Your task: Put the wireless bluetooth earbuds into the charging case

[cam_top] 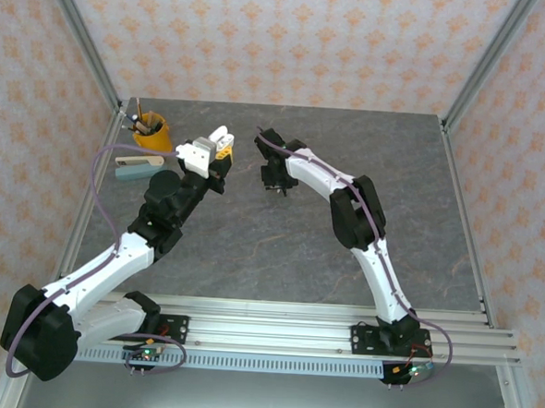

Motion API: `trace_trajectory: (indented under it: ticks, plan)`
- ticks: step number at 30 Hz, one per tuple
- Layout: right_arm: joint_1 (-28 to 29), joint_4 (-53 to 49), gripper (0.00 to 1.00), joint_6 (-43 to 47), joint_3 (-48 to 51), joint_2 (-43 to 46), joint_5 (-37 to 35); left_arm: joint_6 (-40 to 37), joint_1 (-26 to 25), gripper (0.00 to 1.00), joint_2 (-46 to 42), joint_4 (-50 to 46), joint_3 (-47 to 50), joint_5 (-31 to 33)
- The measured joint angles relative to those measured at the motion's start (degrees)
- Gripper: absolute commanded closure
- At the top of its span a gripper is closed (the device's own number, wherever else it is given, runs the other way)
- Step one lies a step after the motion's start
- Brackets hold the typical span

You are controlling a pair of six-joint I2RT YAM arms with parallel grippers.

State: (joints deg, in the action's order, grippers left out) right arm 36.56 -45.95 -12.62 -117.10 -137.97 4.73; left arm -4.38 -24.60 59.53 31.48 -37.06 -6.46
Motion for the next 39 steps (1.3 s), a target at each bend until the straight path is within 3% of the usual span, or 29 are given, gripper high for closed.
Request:
trace_trajectory:
  ticks: [12,22,39]
  plan:
    - [-0.02,1.22,0.73,-0.90,6.54,5.03,0.24,0.02,0.00,1.00,0.46,-0.02,-0.42,-0.44]
    - [-0.70,4.46,0.73,-1.51,12.39,16.52,-0.55,0.24,0.00,1.00,1.20,-0.07,-0.66,-2.40]
    - [-0.98,10.12,0.73,1.36,17.14,43.74,-3.28,2.86,-0.13,1.00,7.23,-0.42,-5.53,-18.32]
